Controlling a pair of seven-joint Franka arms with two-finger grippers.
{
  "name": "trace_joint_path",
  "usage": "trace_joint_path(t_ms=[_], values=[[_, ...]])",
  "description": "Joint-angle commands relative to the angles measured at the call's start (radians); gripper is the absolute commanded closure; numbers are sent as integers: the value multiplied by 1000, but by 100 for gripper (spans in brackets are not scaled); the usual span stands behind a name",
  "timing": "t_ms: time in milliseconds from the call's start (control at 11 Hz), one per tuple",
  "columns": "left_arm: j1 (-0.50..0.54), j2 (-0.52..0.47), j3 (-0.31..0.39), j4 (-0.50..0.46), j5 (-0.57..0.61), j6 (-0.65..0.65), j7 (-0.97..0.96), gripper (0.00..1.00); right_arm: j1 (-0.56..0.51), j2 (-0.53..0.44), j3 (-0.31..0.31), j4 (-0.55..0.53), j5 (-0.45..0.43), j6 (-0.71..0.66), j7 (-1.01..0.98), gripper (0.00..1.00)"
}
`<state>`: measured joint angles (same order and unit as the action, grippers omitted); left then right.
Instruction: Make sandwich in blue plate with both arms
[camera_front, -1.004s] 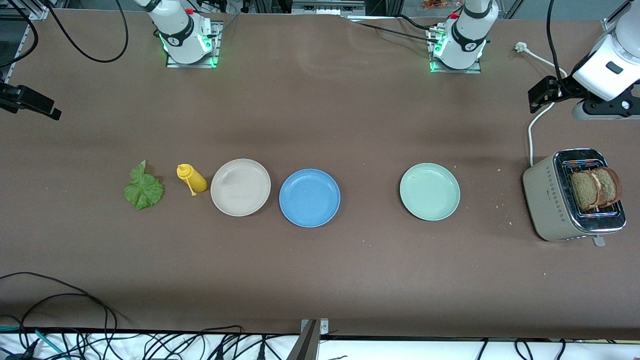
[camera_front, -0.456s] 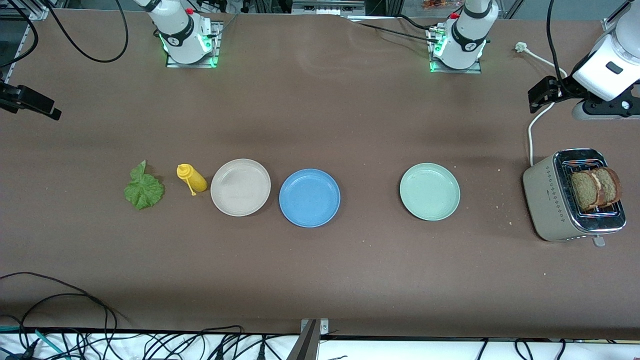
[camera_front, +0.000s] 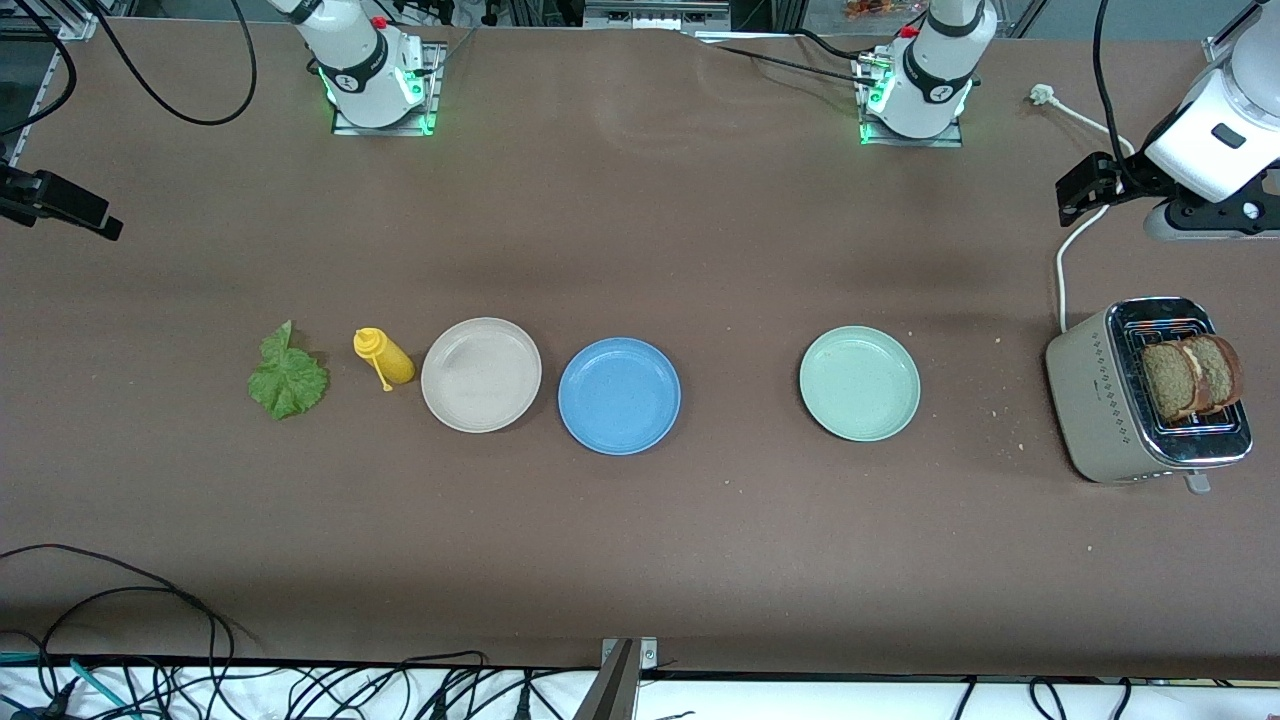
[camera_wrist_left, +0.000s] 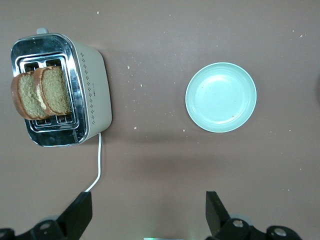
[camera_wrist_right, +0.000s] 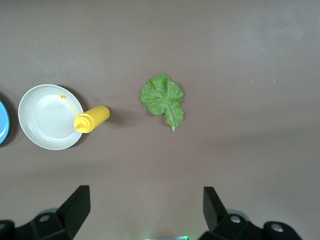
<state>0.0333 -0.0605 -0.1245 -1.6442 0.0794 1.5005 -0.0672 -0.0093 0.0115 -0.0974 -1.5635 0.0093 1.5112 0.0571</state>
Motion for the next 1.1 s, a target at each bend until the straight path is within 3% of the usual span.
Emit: trace_joint_path(t_ms=[0,1004], values=[[2,-12,0,-14,10,14,18,0,-1,1,-4,13,12,-5,-19,0],[-10,-12,-3,-11,10,14,18,0,-1,1,-4,13,12,-5,-19,0]])
